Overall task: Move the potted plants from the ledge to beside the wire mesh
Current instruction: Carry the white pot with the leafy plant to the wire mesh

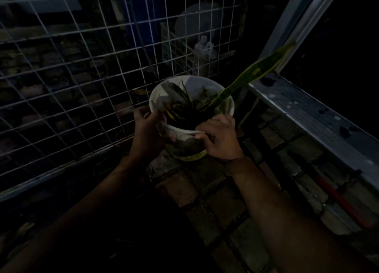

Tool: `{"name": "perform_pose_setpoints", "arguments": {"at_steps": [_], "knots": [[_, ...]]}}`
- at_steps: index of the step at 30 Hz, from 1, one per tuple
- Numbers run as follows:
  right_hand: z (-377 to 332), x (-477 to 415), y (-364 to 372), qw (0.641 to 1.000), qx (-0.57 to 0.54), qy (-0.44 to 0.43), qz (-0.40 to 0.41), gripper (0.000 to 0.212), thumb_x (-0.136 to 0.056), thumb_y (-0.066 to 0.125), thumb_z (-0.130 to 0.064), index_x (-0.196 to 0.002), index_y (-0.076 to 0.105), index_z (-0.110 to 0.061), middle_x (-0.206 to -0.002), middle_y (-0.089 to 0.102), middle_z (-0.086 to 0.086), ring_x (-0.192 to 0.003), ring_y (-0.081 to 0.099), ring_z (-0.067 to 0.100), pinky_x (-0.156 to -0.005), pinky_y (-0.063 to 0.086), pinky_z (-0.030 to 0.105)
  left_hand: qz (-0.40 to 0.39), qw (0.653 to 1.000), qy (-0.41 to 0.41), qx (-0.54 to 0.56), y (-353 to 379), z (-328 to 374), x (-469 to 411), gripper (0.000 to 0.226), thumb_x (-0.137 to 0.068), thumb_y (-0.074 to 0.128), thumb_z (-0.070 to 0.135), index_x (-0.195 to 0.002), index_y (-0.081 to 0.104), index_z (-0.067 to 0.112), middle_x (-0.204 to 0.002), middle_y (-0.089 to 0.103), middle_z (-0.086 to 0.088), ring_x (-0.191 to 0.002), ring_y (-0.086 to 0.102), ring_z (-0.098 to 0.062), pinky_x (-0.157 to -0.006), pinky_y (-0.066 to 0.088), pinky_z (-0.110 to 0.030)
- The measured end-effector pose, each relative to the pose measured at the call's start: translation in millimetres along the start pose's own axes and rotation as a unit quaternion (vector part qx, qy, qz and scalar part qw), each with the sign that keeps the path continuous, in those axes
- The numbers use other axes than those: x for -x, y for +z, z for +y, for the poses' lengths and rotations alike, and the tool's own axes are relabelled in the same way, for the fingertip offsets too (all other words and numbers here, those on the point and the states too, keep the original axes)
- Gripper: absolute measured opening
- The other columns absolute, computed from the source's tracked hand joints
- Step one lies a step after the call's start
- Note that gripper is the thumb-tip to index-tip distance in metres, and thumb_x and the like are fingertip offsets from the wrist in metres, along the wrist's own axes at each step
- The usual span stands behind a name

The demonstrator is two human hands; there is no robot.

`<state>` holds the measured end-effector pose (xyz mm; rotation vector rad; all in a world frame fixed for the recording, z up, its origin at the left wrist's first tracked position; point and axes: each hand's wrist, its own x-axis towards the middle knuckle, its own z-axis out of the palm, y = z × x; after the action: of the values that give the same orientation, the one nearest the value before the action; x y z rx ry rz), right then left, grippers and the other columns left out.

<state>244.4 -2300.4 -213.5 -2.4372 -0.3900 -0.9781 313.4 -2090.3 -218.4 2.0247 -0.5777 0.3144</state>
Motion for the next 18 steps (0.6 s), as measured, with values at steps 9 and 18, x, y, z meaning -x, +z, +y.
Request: {"name": "perform_pose_setpoints", "arguments": {"at_steps": [9, 18], "knots": [[8, -10, 7, 0.997, 0.035, 0.067, -0.031, 0.023, -0.086, 0.057, -0.028, -0.091, 0.075, -0.014, -0.082, 0.070, 0.004, -0.089, 0.056, 0.033, -0.104, 0.027, 0.040, -0.040, 0.990, -0.041, -0.130, -4, 4, -19, 0.069, -0.066, 0.089, 0.022, -0.126, 0.057, 0.008, -0.140, 0.044, -0.029, -0.129, 0.044, -0.053, -0.106, 0.043, -0.060], [-4, -1, 6, 0.992, 0.058, 0.100, -0.043, 0.038, -0.098, 0.046, -0.047, -0.104, 0.071, -0.020, -0.104, 0.059, 0.006, -0.110, 0.054, 0.031, -0.111, 0.024, 0.067, -0.025, 0.989, 0.051, -0.136, 3, -4, 8, 0.068, -0.078, 0.081, 0.043, -0.132, 0.042, 0.030, -0.151, 0.027, -0.023, -0.141, 0.034, -0.050, -0.107, 0.038, -0.071]]}}
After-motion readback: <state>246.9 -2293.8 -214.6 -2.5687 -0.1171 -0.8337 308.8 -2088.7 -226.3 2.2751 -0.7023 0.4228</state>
